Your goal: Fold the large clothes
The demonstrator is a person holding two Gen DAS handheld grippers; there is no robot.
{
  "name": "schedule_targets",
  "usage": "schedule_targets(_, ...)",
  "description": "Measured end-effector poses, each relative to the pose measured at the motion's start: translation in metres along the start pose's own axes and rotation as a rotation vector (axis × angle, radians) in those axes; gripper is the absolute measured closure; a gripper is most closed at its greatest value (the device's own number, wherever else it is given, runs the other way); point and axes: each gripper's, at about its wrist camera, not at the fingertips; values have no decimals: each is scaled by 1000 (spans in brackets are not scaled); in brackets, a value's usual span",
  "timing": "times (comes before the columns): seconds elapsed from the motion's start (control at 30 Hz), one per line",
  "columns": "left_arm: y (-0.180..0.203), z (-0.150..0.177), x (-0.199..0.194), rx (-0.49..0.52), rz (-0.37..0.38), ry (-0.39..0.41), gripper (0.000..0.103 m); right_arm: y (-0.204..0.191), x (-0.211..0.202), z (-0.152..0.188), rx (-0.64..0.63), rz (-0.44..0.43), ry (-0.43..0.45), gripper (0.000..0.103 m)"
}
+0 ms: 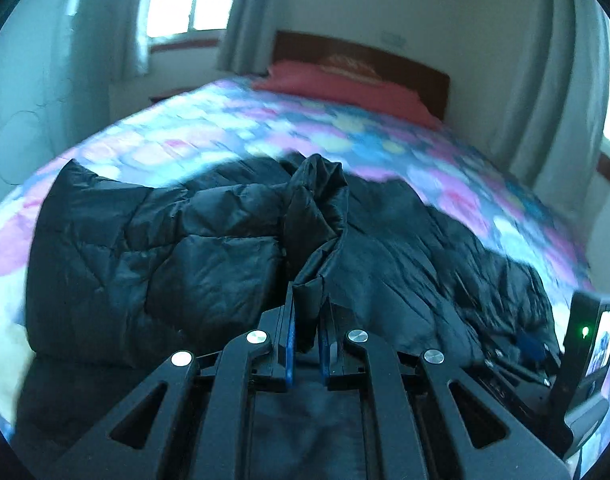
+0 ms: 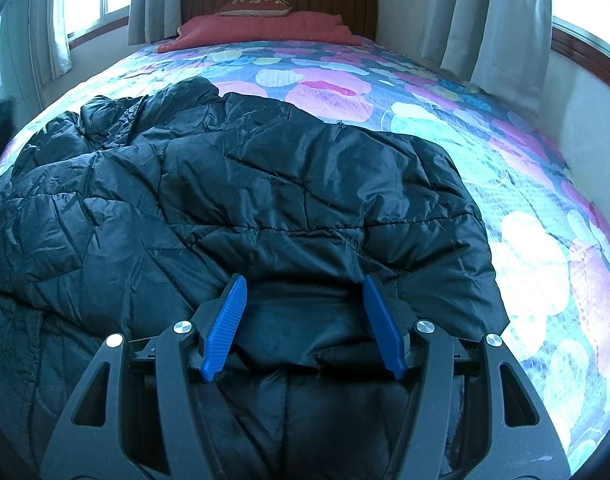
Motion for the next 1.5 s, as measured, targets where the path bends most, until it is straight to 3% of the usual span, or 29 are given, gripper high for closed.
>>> schedule_targets(0.1,19,13,-1,49,-9,-31,87,0,0,0,1,-1,0,43)
schedule_targets(0.23,36,18,-5,141,-4,-27,49,1,-1,-1,6,-10,-2,42)
schedule_targets(0.37,16,18,-38,147,35,22,36,1,-7,-4,10,-16,-3,36)
schedule_targets(0.47,-11,18,-50,126,5,47,34,-5,-18,-7,15,-22,3,36)
schedule_targets(0.63,-80,19,-49,40,-96,31,34,-50,-35,-20,0,-150,38,35)
schedule_targets(0.77,-129,21,-45,-14,-193,11,34,-94,-24,-32,-20,-263,12,34)
schedule_targets(0.9,-162,26,-43,-59,-235,1,34,-128,-3,-38,-8,-345,-10,35)
schedule_targets(0.93,-168,27,-42,-64,-243,-1,34,-135,3,-39,0,-368,-31,45)
schedule_targets(0.97,-173,27,-42,-67,-245,-4,34,-140,8,-39,0,-390,-51,76)
schedule_targets(1.03,-178,27,-42,-73,-248,-6,34,-149,13,-38,-3,-436,-88,85)
schedule_targets(1.1,-180,25,-43,-79,-244,1,34,-148,4,-39,-9,-447,-61,90)
schedule_targets(1.2,-180,21,-46,-82,-236,19,34,-130,-18,-47,14,-437,2,92)
schedule_targets(1.33,-177,15,-46,-79,-224,33,34,-86,-43,-57,6,-304,95,92)
schedule_targets(1.5,-164,9,-36,-60,-206,26,34,-26,-39,-56,52,-168,77,92)
Point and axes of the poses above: each gripper's, at about its wrist camera, not at the fingertips, and x roughly the way its jaws point, y to its right, z to its underside, and after that the axes turned 14 degrees about -z, right-handed
